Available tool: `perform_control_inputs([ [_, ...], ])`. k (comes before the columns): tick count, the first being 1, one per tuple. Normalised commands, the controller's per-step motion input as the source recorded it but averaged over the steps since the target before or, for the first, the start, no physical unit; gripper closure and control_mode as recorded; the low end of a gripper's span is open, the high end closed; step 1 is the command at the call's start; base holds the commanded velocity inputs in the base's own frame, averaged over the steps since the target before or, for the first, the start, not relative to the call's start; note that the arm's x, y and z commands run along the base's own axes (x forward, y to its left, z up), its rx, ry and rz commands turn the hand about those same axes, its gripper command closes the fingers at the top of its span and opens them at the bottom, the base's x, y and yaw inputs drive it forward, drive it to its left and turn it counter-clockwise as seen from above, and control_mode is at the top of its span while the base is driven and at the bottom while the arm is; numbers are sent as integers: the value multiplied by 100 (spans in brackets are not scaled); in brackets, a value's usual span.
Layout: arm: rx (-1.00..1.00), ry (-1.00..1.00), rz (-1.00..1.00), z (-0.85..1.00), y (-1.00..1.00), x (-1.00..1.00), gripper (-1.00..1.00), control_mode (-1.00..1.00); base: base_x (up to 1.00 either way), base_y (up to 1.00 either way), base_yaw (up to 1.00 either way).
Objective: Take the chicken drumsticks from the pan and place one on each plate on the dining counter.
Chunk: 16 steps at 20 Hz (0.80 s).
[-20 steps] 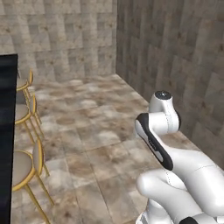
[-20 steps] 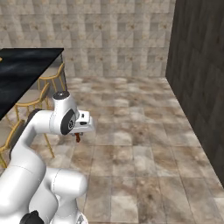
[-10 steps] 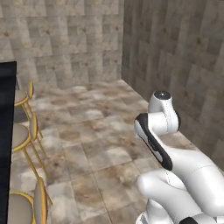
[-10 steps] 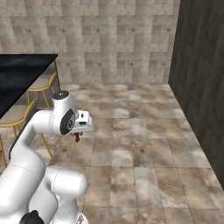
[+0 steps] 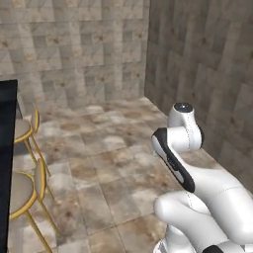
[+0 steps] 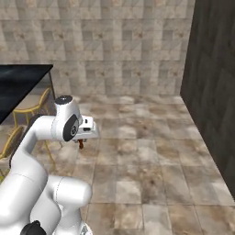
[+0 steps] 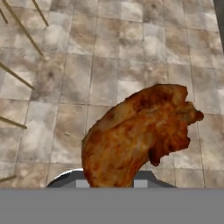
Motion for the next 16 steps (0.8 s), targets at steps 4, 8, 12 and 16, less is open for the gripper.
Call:
perform_control_inputs([
  [4, 0, 0, 0, 0, 0, 0, 100, 100, 100, -6, 0],
  [8, 0, 0, 0, 0, 0, 0, 100, 100, 100, -5, 0],
  [12, 0, 0, 0, 0, 0, 0, 100, 100, 100, -4, 0],
  [16, 0, 0, 0, 0, 0, 0, 100, 100, 100, -5, 0],
])
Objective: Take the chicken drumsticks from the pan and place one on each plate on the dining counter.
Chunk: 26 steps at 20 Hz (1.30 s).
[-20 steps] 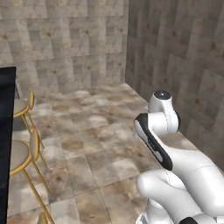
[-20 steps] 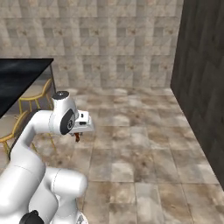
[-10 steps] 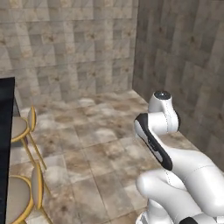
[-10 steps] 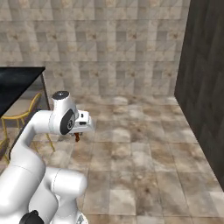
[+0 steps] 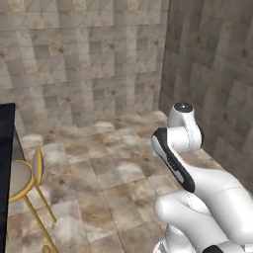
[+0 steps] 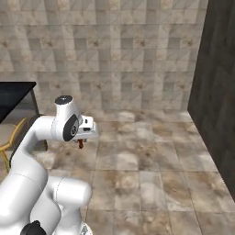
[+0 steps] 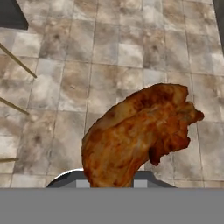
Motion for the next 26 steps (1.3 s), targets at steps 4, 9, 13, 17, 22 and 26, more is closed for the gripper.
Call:
perform_control_inputs([
  [4, 0, 0, 0, 0, 0, 0, 100, 100, 100, -7, 0],
  [9, 0, 0, 0, 0, 0, 0, 100, 100, 100, -9, 0],
  [13, 0, 0, 0, 0, 0, 0, 100, 100, 100, -8, 2],
  [17, 0, 0, 0, 0, 0, 0, 100, 100, 100, -8, 10],
  [22, 0, 0, 0, 0, 0, 0, 100, 100, 100, -8, 20],
  [26, 0, 0, 0, 0, 0, 0, 100, 100, 100, -8, 28],
])
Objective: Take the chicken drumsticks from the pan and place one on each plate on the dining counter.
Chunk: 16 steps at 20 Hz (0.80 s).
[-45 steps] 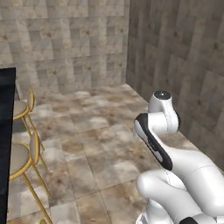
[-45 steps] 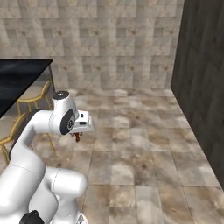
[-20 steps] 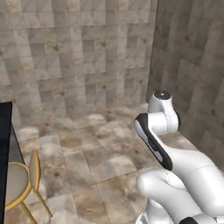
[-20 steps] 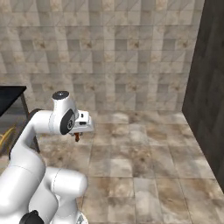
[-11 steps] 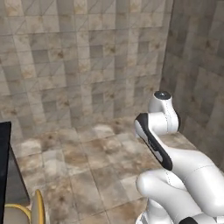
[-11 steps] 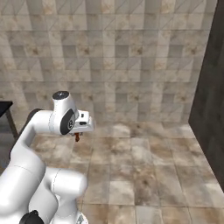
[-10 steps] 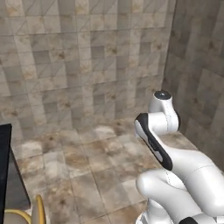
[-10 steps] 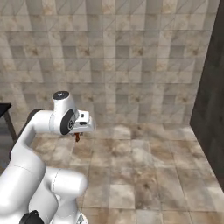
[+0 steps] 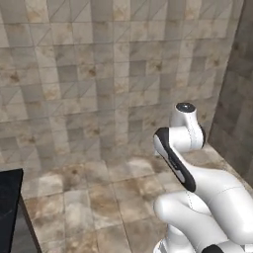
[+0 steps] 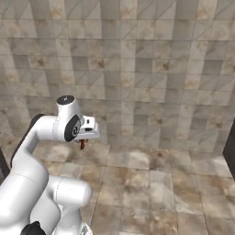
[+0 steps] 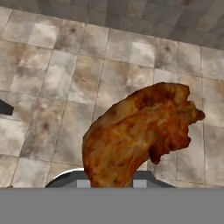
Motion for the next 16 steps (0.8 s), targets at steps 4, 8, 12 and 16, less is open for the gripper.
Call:
perform_control_inputs([
  [4, 0, 0, 0, 0, 0, 0, 100, 100, 100, -9, 36],
  [8, 0, 0, 0, 0, 0, 0, 100, 100, 86, -8, 55],
  [12, 0, 0, 0, 0, 0, 0, 100, 100, 60, -7, 83],
  [16, 0, 0, 0, 0, 0, 0, 100, 100, 60, -10, 80],
])
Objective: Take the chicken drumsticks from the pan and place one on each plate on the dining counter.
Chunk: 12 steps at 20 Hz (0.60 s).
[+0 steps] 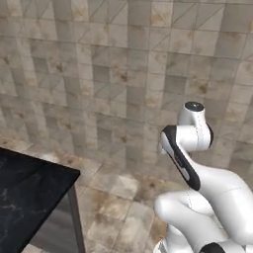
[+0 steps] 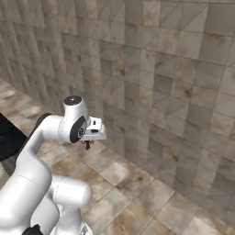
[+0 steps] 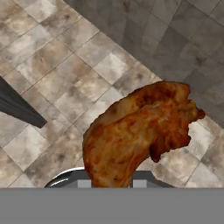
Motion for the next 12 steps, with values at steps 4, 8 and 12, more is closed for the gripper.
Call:
perform_control_inputs([
  [4, 0, 0, 0, 0, 0, 0, 100, 100, 62, -29, 59],
  [8, 0, 0, 0, 0, 0, 0, 100, 100, 58, -42, 43],
  [12, 0, 0, 0, 0, 0, 0, 100, 100, 66, -50, 29],
])
